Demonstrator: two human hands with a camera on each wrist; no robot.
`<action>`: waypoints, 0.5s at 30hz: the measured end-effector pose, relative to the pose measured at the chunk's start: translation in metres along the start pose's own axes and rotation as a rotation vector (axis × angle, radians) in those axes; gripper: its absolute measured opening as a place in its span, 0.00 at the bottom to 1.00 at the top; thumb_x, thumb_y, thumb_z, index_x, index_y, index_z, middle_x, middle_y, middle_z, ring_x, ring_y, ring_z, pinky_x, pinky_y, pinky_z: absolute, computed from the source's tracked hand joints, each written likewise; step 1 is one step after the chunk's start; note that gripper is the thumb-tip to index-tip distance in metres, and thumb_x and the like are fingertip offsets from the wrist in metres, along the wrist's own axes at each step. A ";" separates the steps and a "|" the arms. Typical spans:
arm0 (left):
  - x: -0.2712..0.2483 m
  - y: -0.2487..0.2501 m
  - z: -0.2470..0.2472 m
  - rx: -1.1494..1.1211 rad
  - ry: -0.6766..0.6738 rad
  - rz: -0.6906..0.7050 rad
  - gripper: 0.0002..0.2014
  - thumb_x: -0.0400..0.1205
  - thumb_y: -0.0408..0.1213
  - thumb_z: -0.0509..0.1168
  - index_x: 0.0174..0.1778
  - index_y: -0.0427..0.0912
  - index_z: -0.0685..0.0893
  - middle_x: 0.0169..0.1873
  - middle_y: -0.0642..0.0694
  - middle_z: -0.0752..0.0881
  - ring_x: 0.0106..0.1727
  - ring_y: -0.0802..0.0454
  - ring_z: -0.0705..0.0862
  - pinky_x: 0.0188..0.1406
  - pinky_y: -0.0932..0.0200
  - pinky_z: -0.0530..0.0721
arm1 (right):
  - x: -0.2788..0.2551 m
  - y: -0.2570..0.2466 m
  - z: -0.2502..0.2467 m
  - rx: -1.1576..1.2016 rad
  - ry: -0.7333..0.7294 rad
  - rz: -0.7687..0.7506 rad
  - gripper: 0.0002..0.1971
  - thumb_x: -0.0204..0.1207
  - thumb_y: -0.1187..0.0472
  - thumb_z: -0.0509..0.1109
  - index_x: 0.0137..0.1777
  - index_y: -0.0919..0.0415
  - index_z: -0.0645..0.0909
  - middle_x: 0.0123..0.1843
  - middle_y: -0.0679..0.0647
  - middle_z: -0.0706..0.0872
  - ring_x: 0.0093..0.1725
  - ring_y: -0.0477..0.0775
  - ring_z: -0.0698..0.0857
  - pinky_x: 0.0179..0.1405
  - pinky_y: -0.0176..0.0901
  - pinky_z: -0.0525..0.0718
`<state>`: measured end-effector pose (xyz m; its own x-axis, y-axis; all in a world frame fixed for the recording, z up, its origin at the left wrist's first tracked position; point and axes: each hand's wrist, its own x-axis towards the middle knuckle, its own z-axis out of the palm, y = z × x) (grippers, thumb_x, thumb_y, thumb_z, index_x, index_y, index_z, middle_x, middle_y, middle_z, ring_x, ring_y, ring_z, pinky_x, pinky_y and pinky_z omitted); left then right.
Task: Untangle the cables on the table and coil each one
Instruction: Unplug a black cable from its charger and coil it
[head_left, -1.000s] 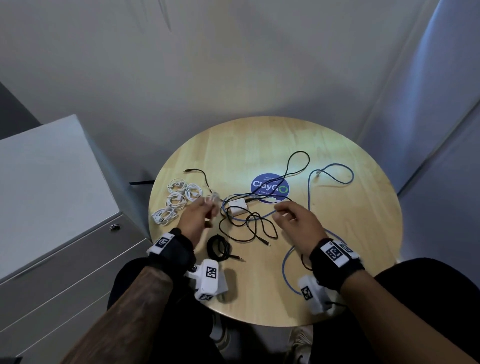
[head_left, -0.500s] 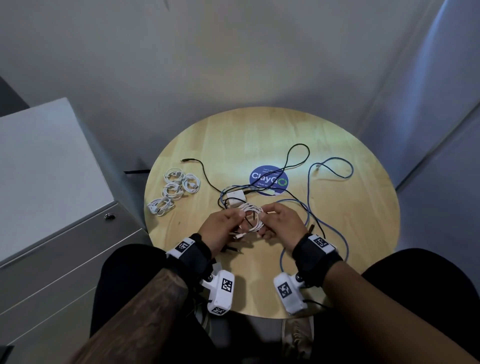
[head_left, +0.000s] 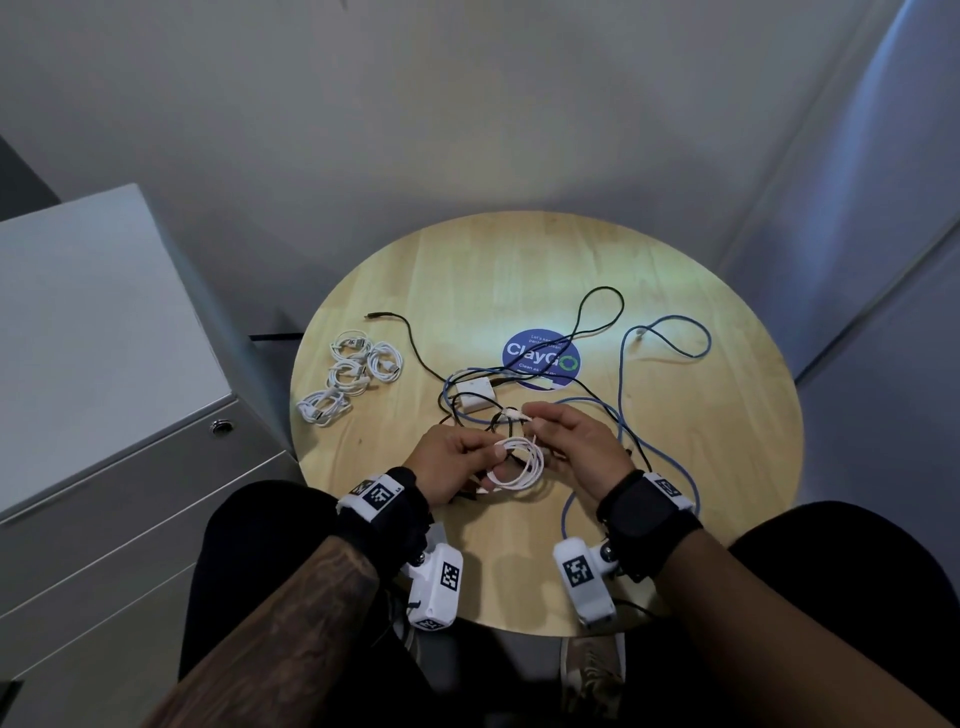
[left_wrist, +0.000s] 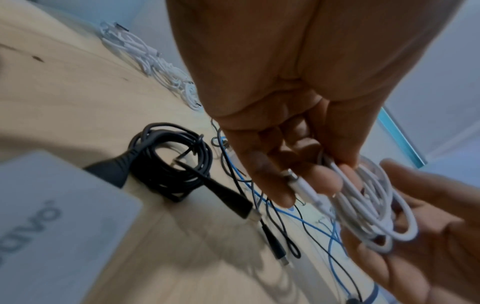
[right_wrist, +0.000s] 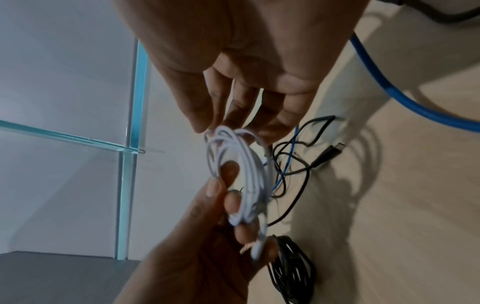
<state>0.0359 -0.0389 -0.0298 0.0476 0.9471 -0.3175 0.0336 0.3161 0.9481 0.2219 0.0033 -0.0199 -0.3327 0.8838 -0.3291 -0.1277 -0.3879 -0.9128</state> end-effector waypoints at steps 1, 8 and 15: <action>0.000 -0.001 0.001 0.010 0.005 0.006 0.08 0.81 0.32 0.71 0.54 0.38 0.92 0.35 0.34 0.88 0.26 0.51 0.83 0.26 0.62 0.81 | 0.000 -0.001 -0.001 -0.037 -0.002 -0.023 0.09 0.82 0.68 0.68 0.54 0.58 0.88 0.45 0.55 0.90 0.42 0.50 0.88 0.42 0.38 0.87; 0.003 0.002 -0.004 0.025 0.146 0.020 0.08 0.82 0.32 0.69 0.52 0.33 0.91 0.25 0.48 0.87 0.25 0.56 0.81 0.29 0.64 0.78 | 0.002 -0.006 -0.011 -0.411 -0.078 -0.241 0.07 0.78 0.65 0.74 0.48 0.52 0.91 0.46 0.51 0.92 0.46 0.51 0.87 0.49 0.44 0.84; -0.002 0.003 0.001 0.029 0.072 0.064 0.09 0.84 0.31 0.67 0.55 0.35 0.90 0.27 0.49 0.87 0.25 0.57 0.81 0.28 0.64 0.79 | 0.002 0.010 -0.005 -0.953 -0.031 -0.473 0.11 0.74 0.61 0.76 0.49 0.44 0.83 0.46 0.40 0.77 0.38 0.41 0.80 0.37 0.27 0.73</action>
<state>0.0371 -0.0394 -0.0261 -0.0216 0.9672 -0.2530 0.0620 0.2539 0.9652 0.2242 0.0024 -0.0310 -0.4663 0.8786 0.1028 0.5294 0.3703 -0.7633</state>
